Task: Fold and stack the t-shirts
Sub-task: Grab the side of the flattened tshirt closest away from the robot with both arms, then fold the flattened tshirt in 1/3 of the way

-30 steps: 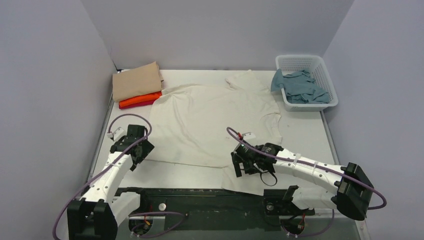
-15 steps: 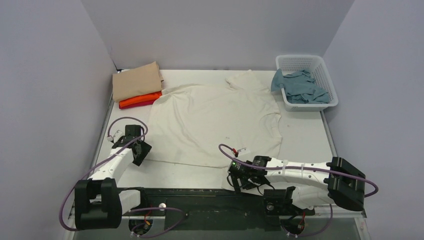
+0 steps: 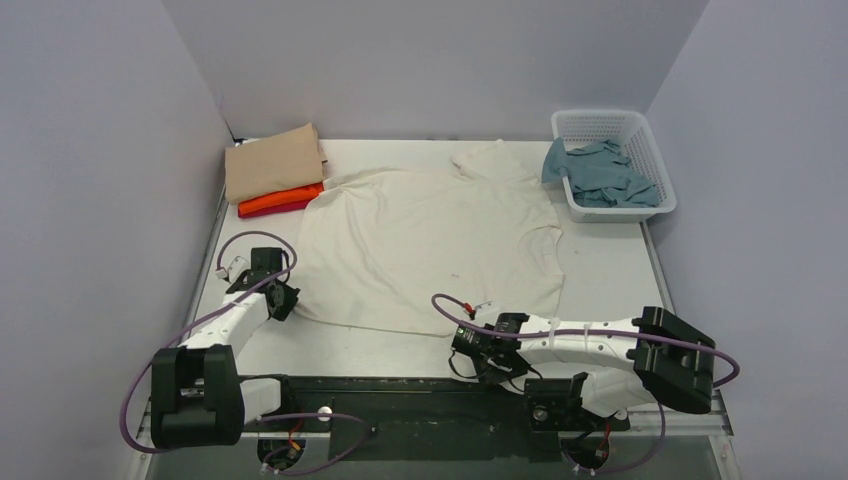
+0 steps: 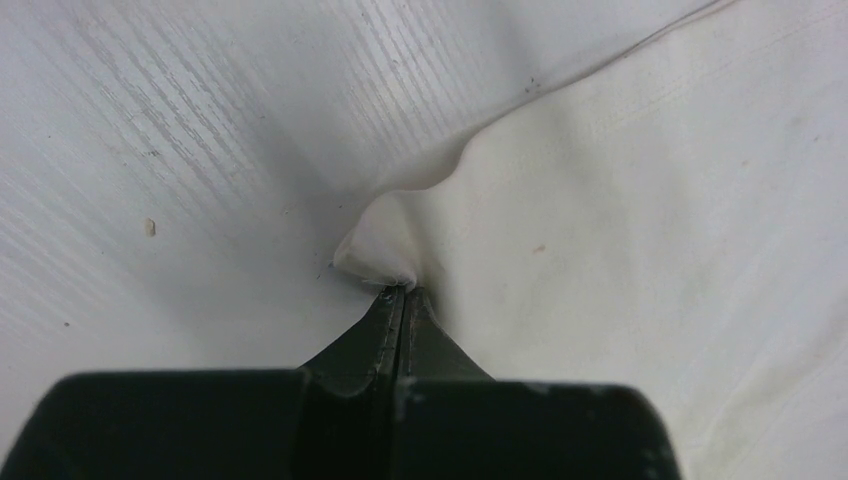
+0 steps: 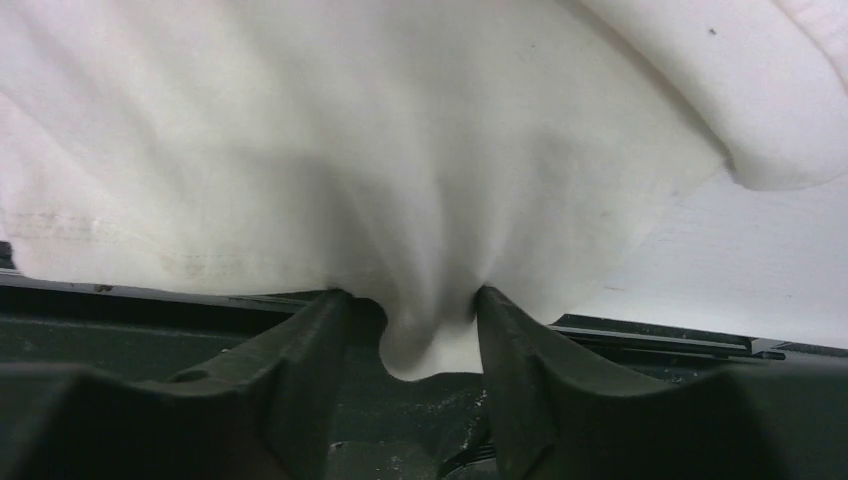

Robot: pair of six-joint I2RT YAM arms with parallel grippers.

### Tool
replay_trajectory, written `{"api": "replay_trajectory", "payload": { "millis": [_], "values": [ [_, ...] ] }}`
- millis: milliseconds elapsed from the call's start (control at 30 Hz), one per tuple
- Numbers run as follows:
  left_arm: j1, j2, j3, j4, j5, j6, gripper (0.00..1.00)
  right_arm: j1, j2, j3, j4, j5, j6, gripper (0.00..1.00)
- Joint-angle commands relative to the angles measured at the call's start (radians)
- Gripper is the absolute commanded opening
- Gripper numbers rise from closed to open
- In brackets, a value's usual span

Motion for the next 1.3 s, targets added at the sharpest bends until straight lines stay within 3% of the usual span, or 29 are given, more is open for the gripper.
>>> {"api": "replay_trajectory", "payload": {
  "millis": [0, 233, 433, 567, 667, 900, 1033, 1267],
  "values": [
    [0.003, -0.002, -0.019, 0.007, -0.001, 0.016, 0.0, -0.017, 0.011, -0.01, 0.001, 0.128, 0.065, 0.37],
    [0.003, -0.076, -0.001, -0.08, -0.041, 0.014, 0.0, -0.019, -0.046, 0.019, -0.079, 0.078, 0.059, 0.0],
    [0.0, -0.216, -0.024, -0.23, -0.068, -0.04, 0.0, -0.017, -0.14, 0.033, -0.266, -0.084, 0.042, 0.0],
    [0.0, -0.345, -0.08, -0.328, -0.102, -0.073, 0.0, -0.005, -0.184, 0.042, -0.309, -0.263, -0.002, 0.0],
    [-0.015, -0.444, -0.106, -0.376, -0.093, -0.105, 0.0, -0.002, -0.209, 0.05, -0.343, -0.314, -0.015, 0.0],
    [-0.019, -0.493, -0.104, -0.436, -0.094, -0.154, 0.0, -0.009, -0.227, 0.067, -0.41, -0.469, -0.054, 0.0],
    [-0.023, -0.508, -0.095, -0.425, -0.063, -0.147, 0.0, -0.062, -0.232, 0.091, -0.426, -0.455, -0.09, 0.0],
    [-0.024, -0.486, -0.034, -0.344, -0.012, -0.118, 0.0, -0.262, -0.218, 0.248, -0.52, -0.249, -0.203, 0.0]
  ]
}}
